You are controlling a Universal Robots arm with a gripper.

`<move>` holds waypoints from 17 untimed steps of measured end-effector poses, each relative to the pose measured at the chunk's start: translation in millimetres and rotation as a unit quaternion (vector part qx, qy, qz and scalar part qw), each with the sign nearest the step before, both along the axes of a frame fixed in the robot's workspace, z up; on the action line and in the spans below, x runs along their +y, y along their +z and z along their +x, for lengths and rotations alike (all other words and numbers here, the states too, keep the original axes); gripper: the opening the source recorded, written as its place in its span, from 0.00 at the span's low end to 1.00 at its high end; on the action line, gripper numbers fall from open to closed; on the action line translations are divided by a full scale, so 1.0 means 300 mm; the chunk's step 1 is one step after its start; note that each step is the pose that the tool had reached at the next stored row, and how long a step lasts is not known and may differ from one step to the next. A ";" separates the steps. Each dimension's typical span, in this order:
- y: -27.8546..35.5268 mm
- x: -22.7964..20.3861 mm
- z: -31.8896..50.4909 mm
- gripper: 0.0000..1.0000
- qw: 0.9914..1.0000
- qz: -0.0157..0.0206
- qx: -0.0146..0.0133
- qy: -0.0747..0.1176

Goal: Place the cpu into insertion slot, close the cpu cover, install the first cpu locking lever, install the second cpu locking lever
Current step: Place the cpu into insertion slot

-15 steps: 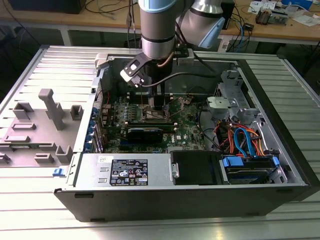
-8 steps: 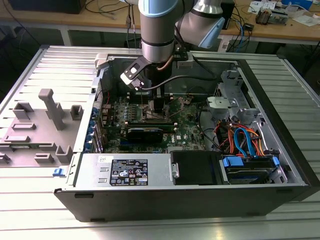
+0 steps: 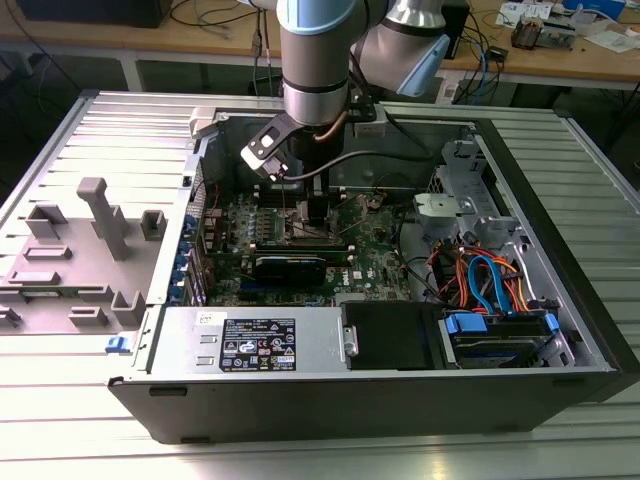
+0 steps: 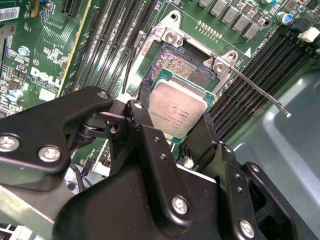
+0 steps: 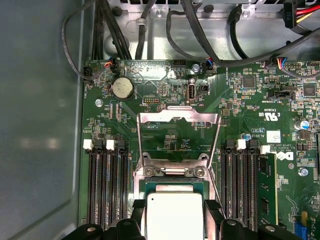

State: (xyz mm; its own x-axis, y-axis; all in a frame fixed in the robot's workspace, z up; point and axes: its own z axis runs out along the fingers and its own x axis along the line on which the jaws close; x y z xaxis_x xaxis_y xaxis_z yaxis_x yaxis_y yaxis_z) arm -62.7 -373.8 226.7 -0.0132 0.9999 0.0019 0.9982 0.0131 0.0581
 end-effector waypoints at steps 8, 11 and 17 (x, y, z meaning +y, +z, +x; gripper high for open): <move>-0.002 0.000 0.000 0.54 1.000 0.000 0.000 0.000; -0.017 0.000 -0.001 0.54 1.000 0.000 0.000 0.000; -0.040 0.000 -0.009 0.54 1.000 0.000 0.000 0.000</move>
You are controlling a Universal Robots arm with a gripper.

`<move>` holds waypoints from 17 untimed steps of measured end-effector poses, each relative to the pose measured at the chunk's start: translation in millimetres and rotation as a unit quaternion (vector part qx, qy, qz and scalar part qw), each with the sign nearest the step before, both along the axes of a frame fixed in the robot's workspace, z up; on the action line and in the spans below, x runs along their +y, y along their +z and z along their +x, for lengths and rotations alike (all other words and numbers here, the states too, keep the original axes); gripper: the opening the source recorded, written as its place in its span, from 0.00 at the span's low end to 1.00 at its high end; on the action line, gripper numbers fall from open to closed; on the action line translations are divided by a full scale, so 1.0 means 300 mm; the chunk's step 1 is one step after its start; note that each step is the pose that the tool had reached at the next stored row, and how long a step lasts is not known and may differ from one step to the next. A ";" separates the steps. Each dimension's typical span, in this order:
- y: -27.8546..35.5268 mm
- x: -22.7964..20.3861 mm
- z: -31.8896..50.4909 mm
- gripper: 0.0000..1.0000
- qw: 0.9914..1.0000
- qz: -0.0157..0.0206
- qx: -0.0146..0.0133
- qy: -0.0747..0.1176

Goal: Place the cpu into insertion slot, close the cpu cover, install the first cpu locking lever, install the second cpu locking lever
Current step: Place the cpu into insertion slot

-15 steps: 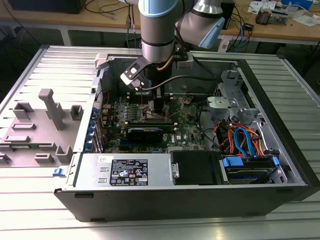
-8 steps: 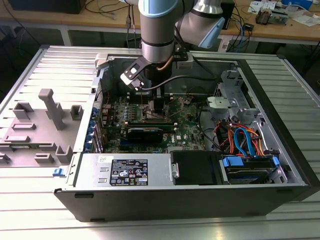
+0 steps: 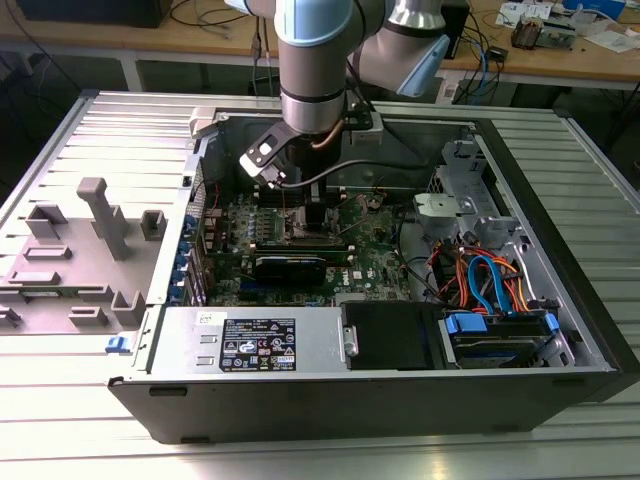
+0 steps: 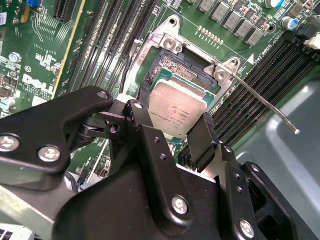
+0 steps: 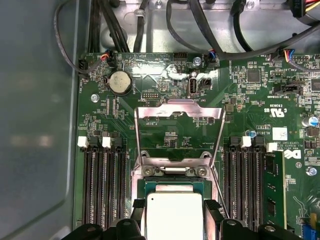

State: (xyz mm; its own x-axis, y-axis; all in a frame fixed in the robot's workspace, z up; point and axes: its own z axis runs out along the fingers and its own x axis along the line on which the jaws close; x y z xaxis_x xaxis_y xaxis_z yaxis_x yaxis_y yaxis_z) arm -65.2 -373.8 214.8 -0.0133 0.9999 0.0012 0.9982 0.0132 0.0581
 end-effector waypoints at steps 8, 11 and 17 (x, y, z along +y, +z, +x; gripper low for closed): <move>-0.019 0.000 -0.001 0.54 1.000 0.000 0.000 -0.002; -0.028 0.000 -0.001 0.54 1.000 0.000 0.000 -0.002; -0.042 -0.001 -0.005 0.54 1.000 0.000 0.000 -0.002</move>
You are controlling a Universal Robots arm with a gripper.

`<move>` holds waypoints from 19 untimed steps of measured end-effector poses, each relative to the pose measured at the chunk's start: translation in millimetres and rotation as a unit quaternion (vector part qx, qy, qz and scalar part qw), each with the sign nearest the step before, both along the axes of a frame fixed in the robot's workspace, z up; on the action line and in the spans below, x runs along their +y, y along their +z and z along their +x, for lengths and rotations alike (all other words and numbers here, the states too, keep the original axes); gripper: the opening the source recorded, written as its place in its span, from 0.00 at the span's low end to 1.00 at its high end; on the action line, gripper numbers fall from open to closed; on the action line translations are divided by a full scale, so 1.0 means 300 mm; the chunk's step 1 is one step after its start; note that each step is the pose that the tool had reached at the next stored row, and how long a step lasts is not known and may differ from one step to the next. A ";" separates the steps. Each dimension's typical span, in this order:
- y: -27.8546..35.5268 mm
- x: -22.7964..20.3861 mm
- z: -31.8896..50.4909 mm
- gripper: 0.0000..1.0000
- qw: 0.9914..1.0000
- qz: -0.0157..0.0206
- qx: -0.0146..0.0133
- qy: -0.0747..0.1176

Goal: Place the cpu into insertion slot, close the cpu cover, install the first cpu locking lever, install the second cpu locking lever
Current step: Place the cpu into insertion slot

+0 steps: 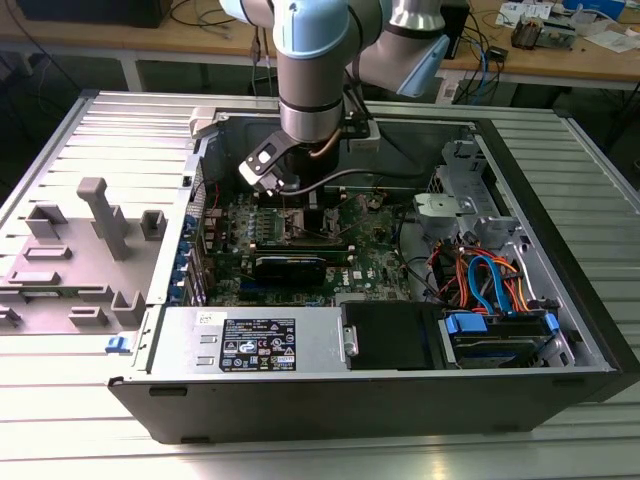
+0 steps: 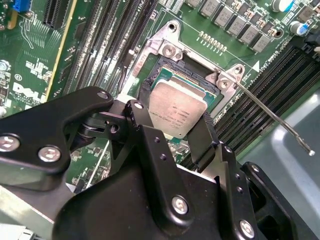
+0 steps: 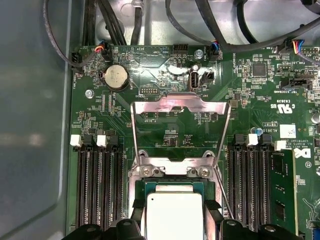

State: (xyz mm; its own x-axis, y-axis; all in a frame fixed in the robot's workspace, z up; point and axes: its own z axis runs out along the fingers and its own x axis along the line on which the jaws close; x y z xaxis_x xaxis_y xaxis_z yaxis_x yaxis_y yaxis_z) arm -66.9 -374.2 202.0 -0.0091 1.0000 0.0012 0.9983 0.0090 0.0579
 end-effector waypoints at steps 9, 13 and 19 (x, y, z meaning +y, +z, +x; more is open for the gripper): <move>-0.013 -0.004 -0.001 0.54 1.000 0.000 0.000 0.000; -0.022 -0.004 -0.002 0.54 1.000 0.000 0.000 0.000; -0.023 -0.004 -0.002 0.54 1.000 0.000 0.000 0.000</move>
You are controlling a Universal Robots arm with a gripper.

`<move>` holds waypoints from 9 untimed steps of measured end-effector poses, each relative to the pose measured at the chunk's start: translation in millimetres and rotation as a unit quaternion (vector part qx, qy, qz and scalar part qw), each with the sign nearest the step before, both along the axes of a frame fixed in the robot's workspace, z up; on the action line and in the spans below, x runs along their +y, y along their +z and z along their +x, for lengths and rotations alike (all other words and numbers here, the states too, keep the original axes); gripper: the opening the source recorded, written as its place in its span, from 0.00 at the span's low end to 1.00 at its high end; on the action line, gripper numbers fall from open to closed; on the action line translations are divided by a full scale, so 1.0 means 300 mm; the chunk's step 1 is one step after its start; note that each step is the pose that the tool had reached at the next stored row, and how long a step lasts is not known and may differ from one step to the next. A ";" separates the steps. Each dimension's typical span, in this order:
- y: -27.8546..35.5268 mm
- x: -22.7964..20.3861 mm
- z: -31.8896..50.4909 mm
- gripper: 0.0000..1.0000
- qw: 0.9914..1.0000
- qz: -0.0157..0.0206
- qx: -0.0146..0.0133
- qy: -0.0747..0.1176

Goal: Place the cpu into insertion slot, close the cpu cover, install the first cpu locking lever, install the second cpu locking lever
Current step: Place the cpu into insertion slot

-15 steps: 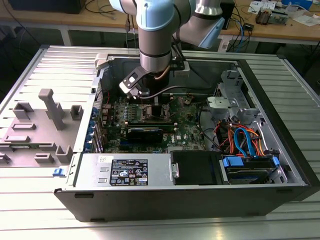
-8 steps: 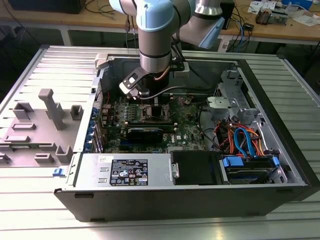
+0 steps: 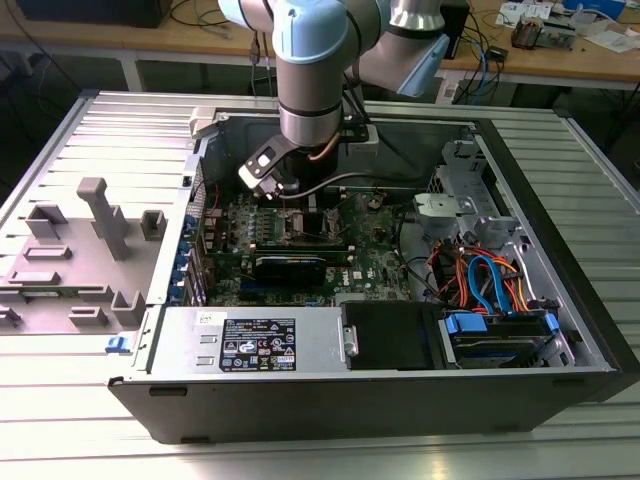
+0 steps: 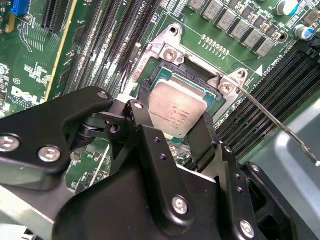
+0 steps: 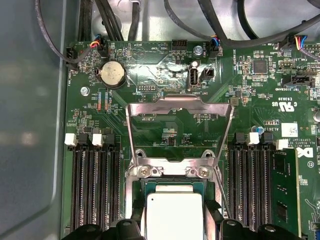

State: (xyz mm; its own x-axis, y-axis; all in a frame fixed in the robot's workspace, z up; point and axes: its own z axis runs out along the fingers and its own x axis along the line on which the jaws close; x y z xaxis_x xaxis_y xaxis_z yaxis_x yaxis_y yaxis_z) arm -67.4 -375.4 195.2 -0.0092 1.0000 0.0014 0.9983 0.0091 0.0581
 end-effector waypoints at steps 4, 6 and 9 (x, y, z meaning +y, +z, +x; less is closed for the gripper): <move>-0.001 0.001 0.000 0.62 1.000 0.000 0.000 0.000; 0.000 0.000 0.000 0.62 1.000 0.000 0.000 0.000; 0.000 0.000 0.000 0.62 1.000 0.000 0.000 0.000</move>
State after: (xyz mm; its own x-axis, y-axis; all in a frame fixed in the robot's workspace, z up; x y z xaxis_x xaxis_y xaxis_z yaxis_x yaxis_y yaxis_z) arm -67.4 -375.3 195.1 -0.0092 1.0000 0.0013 0.9983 0.0091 0.0580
